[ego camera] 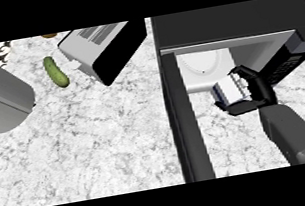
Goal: Pick up the milk, place it into the microwave and close the microwave
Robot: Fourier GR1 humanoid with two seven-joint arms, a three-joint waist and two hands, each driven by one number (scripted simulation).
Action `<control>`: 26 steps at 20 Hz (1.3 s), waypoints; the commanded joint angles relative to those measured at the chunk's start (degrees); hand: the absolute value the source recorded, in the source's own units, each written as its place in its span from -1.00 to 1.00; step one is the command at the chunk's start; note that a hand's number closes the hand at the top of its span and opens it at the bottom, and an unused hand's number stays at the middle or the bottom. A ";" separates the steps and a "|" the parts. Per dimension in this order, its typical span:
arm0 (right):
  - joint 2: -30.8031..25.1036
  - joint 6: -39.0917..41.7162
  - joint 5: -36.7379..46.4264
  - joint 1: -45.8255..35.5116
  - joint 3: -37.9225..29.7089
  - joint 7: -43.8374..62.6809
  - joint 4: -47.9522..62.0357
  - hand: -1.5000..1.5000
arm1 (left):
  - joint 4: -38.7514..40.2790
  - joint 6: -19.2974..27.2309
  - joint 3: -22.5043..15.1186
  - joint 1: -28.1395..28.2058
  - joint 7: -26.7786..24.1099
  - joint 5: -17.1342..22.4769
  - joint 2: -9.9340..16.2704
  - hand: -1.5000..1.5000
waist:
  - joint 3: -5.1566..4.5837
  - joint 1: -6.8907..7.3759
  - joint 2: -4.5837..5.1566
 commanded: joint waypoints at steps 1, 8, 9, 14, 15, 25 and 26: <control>-4.29 -4.20 0.46 -9.94 -0.96 7.67 1.25 1.00 | -3.65 -1.01 -1.56 -0.15 0.43 3.57 0.04 -1.00 | 0.27 3.44 1.17; -6.16 -13.69 2.69 -11.36 0.77 8.08 0.73 1.00 | -1.98 0.16 -0.65 -3.68 0.06 3.31 1.13 -1.00 | 0.15 4.17 1.51; -7.63 -13.88 2.73 -10.49 0.69 7.59 0.94 1.00 | -2.29 0.31 -0.38 -2.86 -0.03 3.43 0.84 -1.00 | 0.18 4.61 1.52; -6.89 -18.26 2.03 -11.46 0.19 8.88 2.00 1.00 | 0.47 -0.09 -0.23 -5.92 -0.08 3.19 2.34 -1.00 | 0.15 5.40 2.10; -6.96 -18.89 1.62 -11.32 -0.14 8.22 1.84 1.00 | -0.58 -0.35 -0.96 -5.66 0.42 3.63 2.56 -1.00 | 0.22 5.67 2.21; -7.97 -22.99 -0.07 -10.31 -0.63 6.57 1.40 1.00 | 1.53 -0.18 0.39 -8.44 0.53 3.46 4.42 -1.00 | 0.12 7.75 2.81; -8.02 -22.75 -0.28 -10.47 -0.61 6.62 1.24 1.00 | 1.14 0.70 0.21 -9.11 1.01 3.60 4.31 -1.00 | 0.18 7.39 2.95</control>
